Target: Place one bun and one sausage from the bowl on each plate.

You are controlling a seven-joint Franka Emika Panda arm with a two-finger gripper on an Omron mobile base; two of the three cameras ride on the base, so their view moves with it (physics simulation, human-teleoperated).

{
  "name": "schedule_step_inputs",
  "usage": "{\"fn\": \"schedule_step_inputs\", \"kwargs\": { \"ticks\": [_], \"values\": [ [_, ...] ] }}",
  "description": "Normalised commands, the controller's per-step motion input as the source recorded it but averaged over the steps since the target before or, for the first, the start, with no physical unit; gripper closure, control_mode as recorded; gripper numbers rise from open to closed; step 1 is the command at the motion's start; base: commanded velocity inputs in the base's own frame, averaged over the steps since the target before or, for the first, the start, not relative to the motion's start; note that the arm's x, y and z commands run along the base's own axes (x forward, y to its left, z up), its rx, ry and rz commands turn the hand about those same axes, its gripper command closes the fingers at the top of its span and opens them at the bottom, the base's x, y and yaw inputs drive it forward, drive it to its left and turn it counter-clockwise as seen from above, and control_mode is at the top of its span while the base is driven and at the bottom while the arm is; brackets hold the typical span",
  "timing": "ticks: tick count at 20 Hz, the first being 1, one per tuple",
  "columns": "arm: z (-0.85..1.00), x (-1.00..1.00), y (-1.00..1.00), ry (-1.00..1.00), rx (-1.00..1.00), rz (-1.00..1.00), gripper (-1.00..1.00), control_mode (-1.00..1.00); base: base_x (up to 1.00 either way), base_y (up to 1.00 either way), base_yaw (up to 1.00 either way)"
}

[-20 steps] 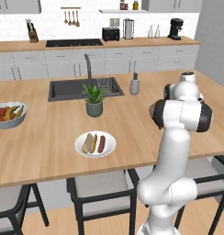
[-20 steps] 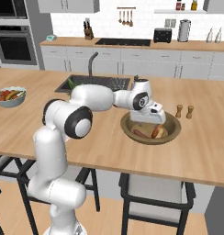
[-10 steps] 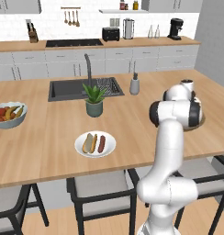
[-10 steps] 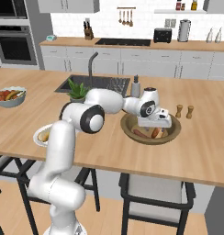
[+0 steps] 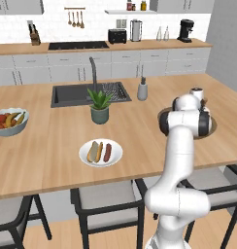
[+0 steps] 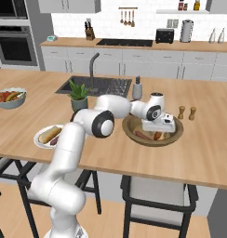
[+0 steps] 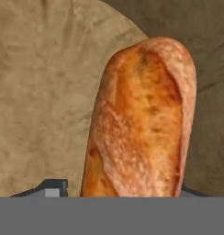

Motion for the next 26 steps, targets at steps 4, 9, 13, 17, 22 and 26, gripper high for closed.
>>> {"fn": "schedule_step_inputs", "kwargs": {
  "ticks": [4,9,13,17,22,26],
  "values": [
    [0.04,-0.36,0.24,-0.02,0.02,0.0,1.0,-1.0,0.0,0.0,0.0],
    [0.87,-0.52,0.79,-0.18,0.0,0.0,1.0,-1.0,0.0,0.0,0.0],
    [0.99,-0.59,1.0,-0.16,0.0,0.0,1.0,-1.0,0.0,0.0,0.0],
    [0.83,-0.64,1.0,-0.02,0.0,0.0,1.0,-1.0,0.0,0.0,0.0],
    [0.9,-0.66,1.0,0.04,0.0,0.0,1.0,-1.0,0.0,0.0,0.0],
    [0.83,-0.72,1.0,0.1,0.02,0.0,1.0,-1.0,0.0,0.0,0.0]
  ]
}}
